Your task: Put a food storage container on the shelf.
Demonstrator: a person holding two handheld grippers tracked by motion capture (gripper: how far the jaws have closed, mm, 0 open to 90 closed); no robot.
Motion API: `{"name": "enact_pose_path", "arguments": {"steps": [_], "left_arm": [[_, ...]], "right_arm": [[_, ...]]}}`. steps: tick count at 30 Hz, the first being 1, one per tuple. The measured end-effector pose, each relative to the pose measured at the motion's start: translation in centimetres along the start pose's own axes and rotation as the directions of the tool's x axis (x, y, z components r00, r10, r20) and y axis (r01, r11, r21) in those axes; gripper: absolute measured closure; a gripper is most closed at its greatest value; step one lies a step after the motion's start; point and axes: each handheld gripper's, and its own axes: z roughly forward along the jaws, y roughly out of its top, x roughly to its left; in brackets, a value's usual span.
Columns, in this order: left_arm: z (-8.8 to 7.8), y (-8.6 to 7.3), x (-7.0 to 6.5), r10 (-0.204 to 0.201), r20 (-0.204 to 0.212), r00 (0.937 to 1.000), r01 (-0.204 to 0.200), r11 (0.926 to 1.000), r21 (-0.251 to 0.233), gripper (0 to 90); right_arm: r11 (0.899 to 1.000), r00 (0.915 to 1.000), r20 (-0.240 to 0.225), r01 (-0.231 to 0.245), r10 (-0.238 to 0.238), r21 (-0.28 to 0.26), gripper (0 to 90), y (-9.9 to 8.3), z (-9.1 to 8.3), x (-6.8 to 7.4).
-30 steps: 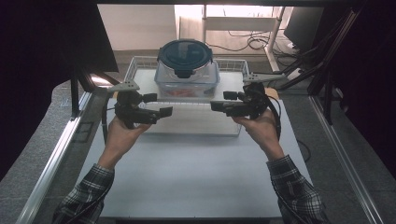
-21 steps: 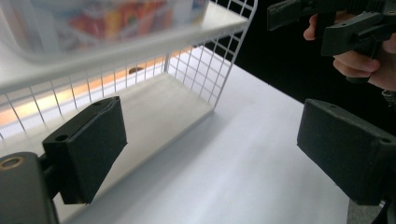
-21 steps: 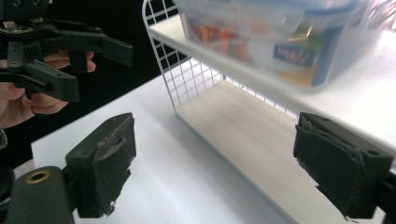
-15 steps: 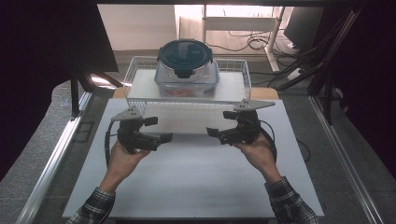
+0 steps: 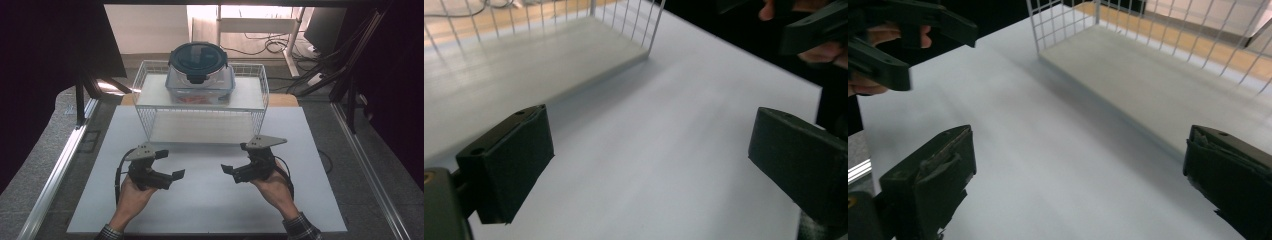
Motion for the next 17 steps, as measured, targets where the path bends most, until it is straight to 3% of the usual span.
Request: {"name": "enact_pose_path", "arguments": {"steps": [4, 8, 12, 17], "left_arm": [[0.5, -2.3, -0.3, -0.005, -0.009, 1.0, 0.005, 0.9995, 0.03, 2.8], [0.7, -4.2, -1.0, 0.021, -0.049, 0.9986, -0.016, 0.9951, 0.098, 2.4], [1.2, -5.9, -1.5, -0.007, -0.032, 0.9995, 0.012, 0.9881, 0.153, 1.8], [1.6, -6.3, -1.8, 0.026, -0.058, 0.998, -0.015, 0.9825, 0.186, 1.2]], "right_arm": [[1.0, 0.9997, 0.019, 0.014, -0.014, -0.003, 0.0, -2.2, 0.4, 0.7], [1.0, 0.9999, 0.015, -0.001, 0.001, -0.004, 0.0, -4.6, 0.8, 1.2], [0.999, 0.9994, 0.035, 0.002, -0.004, 0.054, 0.0, -6.8, 1.3, 1.7], [0.994, 0.9991, 0.042, -0.006, 0.001, 0.111, 0.0, -8.1, 2.0, 1.7]]}}
